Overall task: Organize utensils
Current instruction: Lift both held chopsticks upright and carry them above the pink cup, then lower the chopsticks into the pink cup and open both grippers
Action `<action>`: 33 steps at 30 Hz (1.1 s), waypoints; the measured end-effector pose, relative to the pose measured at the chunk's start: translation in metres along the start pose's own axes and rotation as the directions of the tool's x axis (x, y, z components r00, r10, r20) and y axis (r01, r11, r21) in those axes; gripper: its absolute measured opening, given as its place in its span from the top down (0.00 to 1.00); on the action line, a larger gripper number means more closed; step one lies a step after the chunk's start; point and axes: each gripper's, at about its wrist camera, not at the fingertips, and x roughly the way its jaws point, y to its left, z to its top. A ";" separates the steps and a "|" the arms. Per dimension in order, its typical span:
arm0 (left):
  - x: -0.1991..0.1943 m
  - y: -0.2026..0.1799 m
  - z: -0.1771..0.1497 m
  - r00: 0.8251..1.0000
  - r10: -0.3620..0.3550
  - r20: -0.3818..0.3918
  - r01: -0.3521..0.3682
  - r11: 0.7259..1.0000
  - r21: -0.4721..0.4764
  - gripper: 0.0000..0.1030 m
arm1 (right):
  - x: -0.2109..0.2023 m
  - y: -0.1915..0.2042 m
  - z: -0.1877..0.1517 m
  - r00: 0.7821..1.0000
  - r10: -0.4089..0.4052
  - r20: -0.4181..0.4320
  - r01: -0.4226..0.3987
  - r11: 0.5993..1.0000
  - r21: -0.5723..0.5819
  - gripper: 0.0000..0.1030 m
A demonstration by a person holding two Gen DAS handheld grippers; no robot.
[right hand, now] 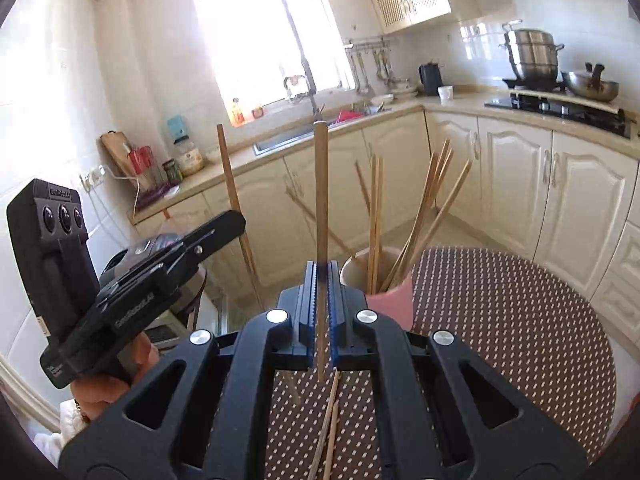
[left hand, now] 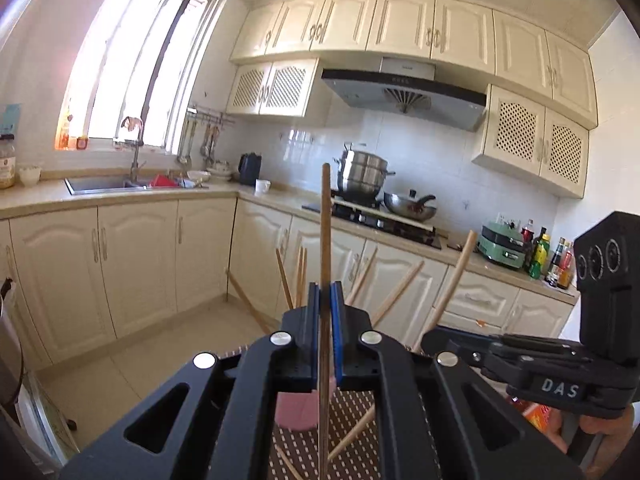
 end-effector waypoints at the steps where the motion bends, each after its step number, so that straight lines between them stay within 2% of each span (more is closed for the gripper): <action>1: 0.003 0.000 0.004 1.000 0.006 0.016 -0.006 1.000 0.003 0.94 | 0.000 -0.001 0.004 1.000 -0.001 0.011 0.001 1.000 0.000 0.95; 7: 0.024 0.001 0.027 0.991 0.040 0.129 -0.039 0.999 -0.010 0.94 | 0.003 -0.010 0.024 0.998 -0.004 0.068 0.005 1.000 -0.005 0.95; 16: 0.042 0.011 0.047 0.959 0.087 0.269 -0.070 0.995 -0.074 0.94 | 0.006 -0.016 0.045 0.988 -0.031 0.148 0.035 0.999 -0.024 0.95; 20: 0.052 0.012 0.041 0.956 0.101 0.277 -0.083 0.993 -0.079 0.94 | 0.007 -0.018 0.050 0.981 -0.056 0.186 0.062 0.998 -0.026 0.95; 23: 0.059 0.014 0.033 0.962 0.100 0.253 -0.085 0.994 -0.068 0.94 | 0.011 -0.019 0.049 0.979 -0.061 0.193 0.067 0.997 -0.025 0.95; 33: 0.065 0.017 0.010 0.974 0.097 0.205 -0.094 0.995 -0.027 0.94 | 0.023 -0.022 0.042 0.981 -0.099 0.167 0.108 0.993 -0.045 0.95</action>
